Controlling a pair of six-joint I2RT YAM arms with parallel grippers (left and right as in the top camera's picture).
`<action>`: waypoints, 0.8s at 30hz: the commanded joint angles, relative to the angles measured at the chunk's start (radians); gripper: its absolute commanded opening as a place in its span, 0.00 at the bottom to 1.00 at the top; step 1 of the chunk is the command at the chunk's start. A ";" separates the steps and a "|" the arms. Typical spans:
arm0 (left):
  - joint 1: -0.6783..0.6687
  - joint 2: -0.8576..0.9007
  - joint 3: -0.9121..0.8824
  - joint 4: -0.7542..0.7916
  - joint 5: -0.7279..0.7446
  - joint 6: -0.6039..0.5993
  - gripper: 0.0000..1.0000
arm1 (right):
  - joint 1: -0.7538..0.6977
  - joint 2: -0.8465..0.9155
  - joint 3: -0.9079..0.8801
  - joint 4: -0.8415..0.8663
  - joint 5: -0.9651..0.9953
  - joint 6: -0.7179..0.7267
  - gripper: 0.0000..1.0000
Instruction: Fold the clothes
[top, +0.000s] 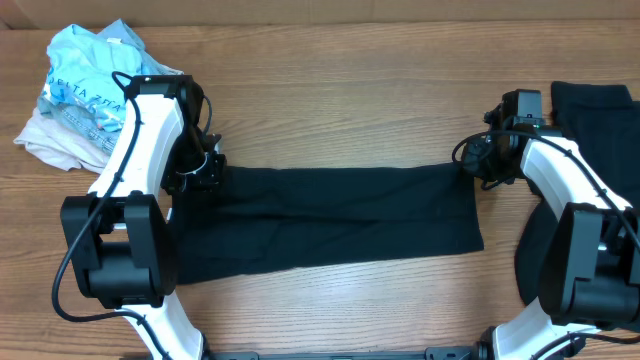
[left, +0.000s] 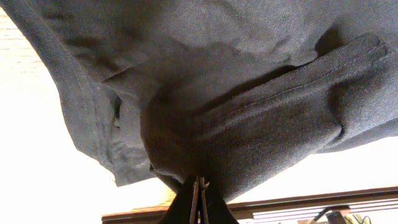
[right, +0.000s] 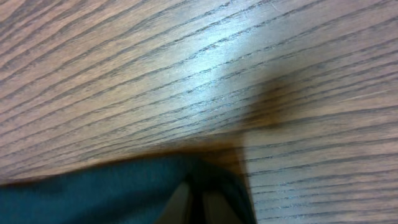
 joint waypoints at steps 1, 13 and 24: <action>0.005 -0.016 -0.003 0.001 0.001 -0.007 0.06 | 0.003 0.005 0.024 0.000 0.003 -0.014 0.24; 0.005 -0.016 -0.003 0.159 0.031 -0.008 0.42 | 0.003 0.004 0.055 -0.138 -0.080 -0.013 0.33; 0.000 -0.005 -0.239 0.553 -0.010 0.061 0.04 | 0.003 0.004 0.055 -0.093 -0.076 -0.037 0.09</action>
